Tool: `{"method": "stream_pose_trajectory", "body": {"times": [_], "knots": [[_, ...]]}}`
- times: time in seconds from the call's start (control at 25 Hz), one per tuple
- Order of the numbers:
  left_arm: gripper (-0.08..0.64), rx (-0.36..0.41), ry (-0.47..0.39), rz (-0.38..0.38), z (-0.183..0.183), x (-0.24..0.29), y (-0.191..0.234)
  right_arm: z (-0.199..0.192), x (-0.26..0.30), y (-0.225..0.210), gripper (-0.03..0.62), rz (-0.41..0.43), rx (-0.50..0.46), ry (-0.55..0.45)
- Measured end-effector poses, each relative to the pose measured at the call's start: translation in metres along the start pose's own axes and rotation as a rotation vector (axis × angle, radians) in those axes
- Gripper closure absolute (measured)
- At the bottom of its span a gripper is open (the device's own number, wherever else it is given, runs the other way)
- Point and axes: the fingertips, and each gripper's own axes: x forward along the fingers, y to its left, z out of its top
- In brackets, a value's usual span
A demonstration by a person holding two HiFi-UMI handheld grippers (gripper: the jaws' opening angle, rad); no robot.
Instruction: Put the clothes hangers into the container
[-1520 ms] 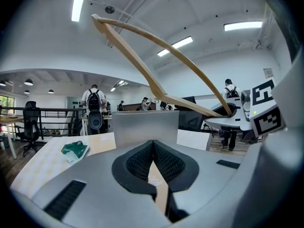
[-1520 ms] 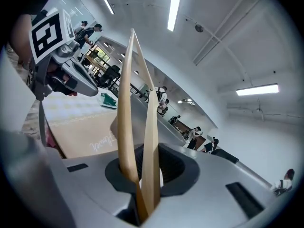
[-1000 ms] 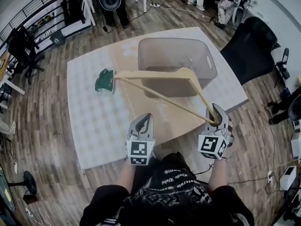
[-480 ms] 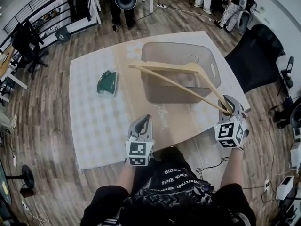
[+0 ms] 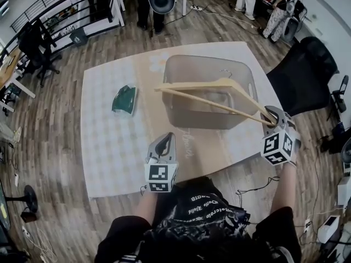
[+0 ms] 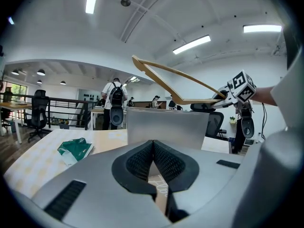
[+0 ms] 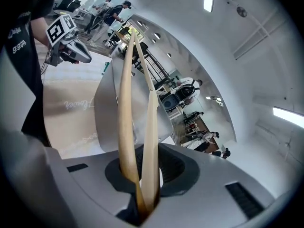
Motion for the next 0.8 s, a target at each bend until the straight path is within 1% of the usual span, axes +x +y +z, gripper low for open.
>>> {"method": "stream_pose_trajectory", "body": {"times": [0.36,0.6,0.8], "knots": [[0.540,-0.020,-0.005,0.034,0.002,0.020,0.003,-0.018,0.030,-0.018,0.529,0.065,-0.097,0.069],[0.540,-0.035,-0.009,0.056,0.003,0.032,0.006,-0.021,0.049,-0.026,0.529,0.118,-0.208,0.110],[0.540,-0.044,0.006,0.069,0.001,0.039,0.007,-0.020,0.060,-0.030,0.531,0.170,-0.235,0.130]]}}
